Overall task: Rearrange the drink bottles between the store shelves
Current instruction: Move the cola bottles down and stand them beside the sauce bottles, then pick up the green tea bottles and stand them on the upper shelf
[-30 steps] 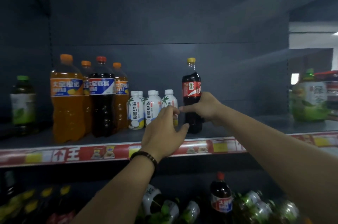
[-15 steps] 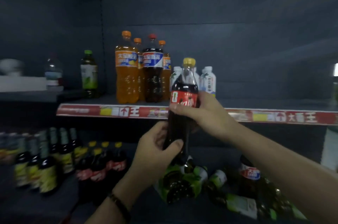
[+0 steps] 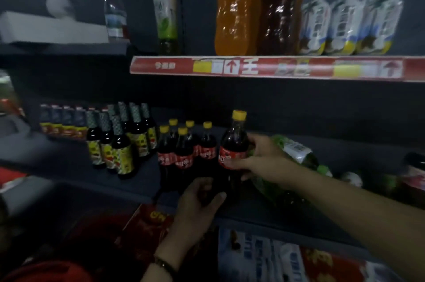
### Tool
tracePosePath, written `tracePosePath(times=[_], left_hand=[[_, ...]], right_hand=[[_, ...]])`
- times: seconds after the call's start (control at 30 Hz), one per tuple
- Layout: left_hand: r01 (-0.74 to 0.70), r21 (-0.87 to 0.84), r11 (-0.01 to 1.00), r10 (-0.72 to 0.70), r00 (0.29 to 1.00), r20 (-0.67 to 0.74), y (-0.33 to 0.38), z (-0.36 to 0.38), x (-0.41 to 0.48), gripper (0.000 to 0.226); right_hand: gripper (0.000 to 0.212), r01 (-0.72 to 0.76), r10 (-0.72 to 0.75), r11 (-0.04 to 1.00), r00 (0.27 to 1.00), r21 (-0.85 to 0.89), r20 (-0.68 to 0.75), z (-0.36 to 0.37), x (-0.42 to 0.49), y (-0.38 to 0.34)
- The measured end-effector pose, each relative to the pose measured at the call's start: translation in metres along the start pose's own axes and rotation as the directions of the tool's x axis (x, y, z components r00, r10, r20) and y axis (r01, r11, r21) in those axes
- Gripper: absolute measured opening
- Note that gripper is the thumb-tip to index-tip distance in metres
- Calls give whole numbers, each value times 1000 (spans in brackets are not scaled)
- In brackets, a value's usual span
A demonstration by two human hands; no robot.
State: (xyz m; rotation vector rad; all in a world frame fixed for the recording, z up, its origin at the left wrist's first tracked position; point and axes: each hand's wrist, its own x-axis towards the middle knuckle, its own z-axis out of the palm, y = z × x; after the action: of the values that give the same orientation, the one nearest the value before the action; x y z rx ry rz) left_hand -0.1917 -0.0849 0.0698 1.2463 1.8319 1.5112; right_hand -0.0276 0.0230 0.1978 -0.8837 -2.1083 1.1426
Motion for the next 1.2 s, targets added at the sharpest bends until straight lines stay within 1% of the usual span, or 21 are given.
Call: tracePosePath(times=[0.07,0.13,0.23,0.3,0.4,0.47,0.53,0.6,0.73,0.83,0.93,1.03,1.1,1.2], left_hand=[[20,25,1000,-18,998,-54,-31,1,15,42],[40,56,998,-37,998,-45,-50,6,27,48],[120,-36,992,-120,993,-7,-56,21,41,51],[164,-88,983,-167,985,-34,-56,31,50,52],[164,-50,985,-169,981,-101,-61,39,60,62],[166,-57,984,-172,976,-130,-67,40,64,73],[160,-57,985,-167,976,-138,-69,39,67,76],[148,-64,987,-155,979,-134,-66,39,66,74],[125,-38,991,-129,981,-145,-64,45,62,69],[119,-53,992,-125,982,-145,-62,49,63,66],[124,-44,991,-130,978,-164,-62,50,62,71],[133,3,991,-130,976,-173,-60,51,59,76],[151,35,988,-142,971,-190,-60,50,57,69],[93,71,993,-78,978,-192,-57,55,48,49]], right_hand=[[56,23,-26,998,998,-52,-58,17,23,21],[53,23,-33,994,996,-110,-88,34,43,38],[54,-2,-17,988,992,-153,-123,61,66,61],[55,-10,-17,986,987,-165,-161,75,77,72],[55,-3,-31,983,983,-186,-183,88,87,80],[60,-3,-41,979,976,-203,-212,94,91,83],[64,9,-60,977,970,-213,-235,100,93,84],[66,19,-78,972,966,-233,-246,104,95,85],[54,1,-74,963,963,-271,-259,110,96,87],[54,11,-90,960,959,-281,-270,115,98,92],[54,11,-88,957,963,-288,-256,114,98,92],[50,11,-76,961,971,-276,-225,108,90,93],[41,29,-93,958,972,-284,-216,97,75,89],[19,128,-220,933,942,-338,-253,64,33,84]])
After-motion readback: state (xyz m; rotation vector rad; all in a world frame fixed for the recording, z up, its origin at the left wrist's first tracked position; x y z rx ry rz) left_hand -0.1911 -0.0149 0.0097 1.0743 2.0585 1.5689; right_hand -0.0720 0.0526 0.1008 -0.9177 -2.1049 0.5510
